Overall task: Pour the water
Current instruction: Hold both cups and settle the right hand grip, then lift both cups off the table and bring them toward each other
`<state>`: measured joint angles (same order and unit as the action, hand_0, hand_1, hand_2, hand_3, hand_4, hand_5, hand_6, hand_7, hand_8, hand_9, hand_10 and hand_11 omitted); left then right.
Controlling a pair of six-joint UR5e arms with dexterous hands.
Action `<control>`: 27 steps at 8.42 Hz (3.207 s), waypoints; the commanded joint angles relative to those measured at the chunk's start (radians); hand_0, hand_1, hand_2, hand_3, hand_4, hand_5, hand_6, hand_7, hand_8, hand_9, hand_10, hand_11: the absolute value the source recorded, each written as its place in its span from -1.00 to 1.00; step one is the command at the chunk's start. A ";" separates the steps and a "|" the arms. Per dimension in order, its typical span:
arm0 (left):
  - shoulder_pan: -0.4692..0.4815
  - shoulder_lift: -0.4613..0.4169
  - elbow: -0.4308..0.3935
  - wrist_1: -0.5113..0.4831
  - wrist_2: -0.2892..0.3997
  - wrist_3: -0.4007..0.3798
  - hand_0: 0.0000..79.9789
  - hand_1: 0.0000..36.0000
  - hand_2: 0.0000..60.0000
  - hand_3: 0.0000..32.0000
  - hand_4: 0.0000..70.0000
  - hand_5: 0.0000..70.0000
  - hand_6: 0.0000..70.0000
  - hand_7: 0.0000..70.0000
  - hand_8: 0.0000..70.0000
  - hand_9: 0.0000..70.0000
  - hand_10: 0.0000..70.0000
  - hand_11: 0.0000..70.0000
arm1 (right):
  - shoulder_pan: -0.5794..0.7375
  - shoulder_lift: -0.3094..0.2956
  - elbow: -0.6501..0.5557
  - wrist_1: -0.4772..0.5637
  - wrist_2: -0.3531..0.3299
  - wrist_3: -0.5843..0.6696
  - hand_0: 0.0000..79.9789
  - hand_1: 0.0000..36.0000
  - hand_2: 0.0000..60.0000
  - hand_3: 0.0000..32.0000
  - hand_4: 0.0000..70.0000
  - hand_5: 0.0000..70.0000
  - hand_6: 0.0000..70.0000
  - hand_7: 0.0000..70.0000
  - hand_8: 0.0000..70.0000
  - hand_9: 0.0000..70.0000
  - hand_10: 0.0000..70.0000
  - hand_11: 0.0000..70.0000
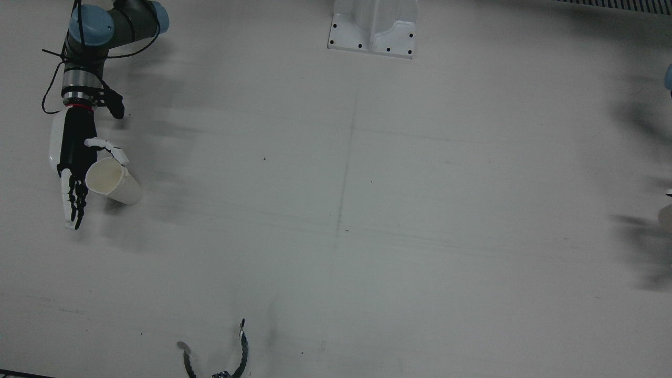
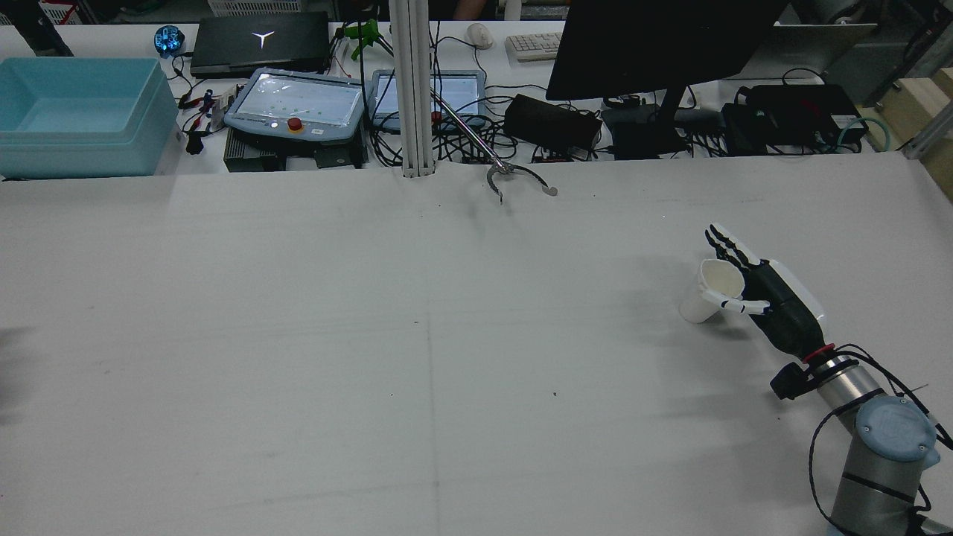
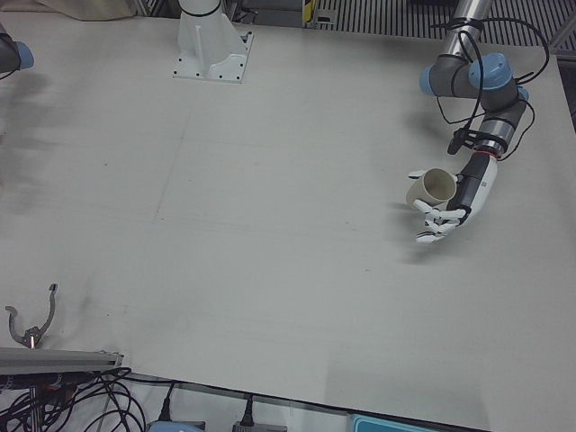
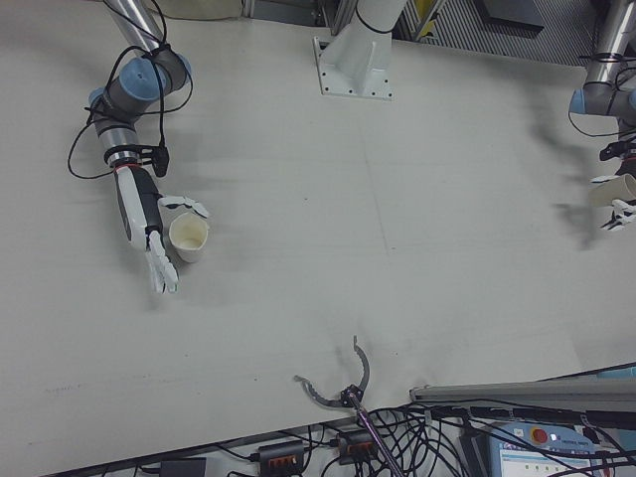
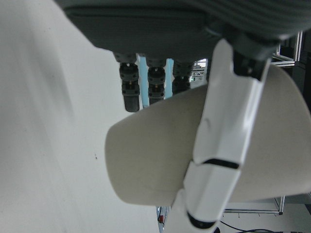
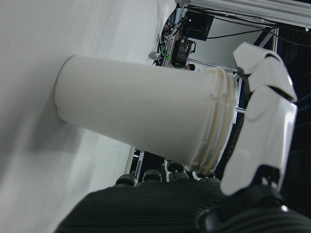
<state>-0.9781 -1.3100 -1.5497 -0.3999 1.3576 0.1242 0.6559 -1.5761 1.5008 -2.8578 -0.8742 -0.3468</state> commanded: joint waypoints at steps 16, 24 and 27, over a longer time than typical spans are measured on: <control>-0.001 0.012 -0.007 -0.002 0.000 0.000 1.00 1.00 -0.55 -1.00 1.00 1.00 0.05 1.00 -0.51 -0.29 -0.56 -0.28 | -0.024 0.016 -0.022 0.000 0.000 0.003 0.64 0.99 0.41 -1.00 -0.78 -0.59 0.11 0.57 -0.71 -0.67 -1.00 -1.00; 0.019 -0.090 -0.163 0.157 0.020 0.017 1.00 1.00 -0.51 -1.00 1.00 1.00 0.09 1.00 -0.51 -0.28 -0.57 -0.29 | 0.073 0.016 0.136 -0.047 -0.017 -0.006 0.76 1.00 0.46 -1.00 -0.59 -0.53 0.41 0.67 -0.48 -0.41 -1.00 -1.00; 0.152 -0.285 -0.171 0.313 0.032 0.021 1.00 1.00 -0.51 -1.00 1.00 1.00 0.10 1.00 -0.51 -0.28 -0.57 -0.30 | 0.111 0.031 0.245 -0.115 -0.034 -0.011 0.86 1.00 0.53 -1.00 -0.43 -0.52 0.51 0.83 -0.46 -0.37 -1.00 -1.00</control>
<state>-0.9195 -1.4531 -1.7117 -0.2044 1.3840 0.1417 0.7396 -1.5573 1.6690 -2.9242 -0.8914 -0.3525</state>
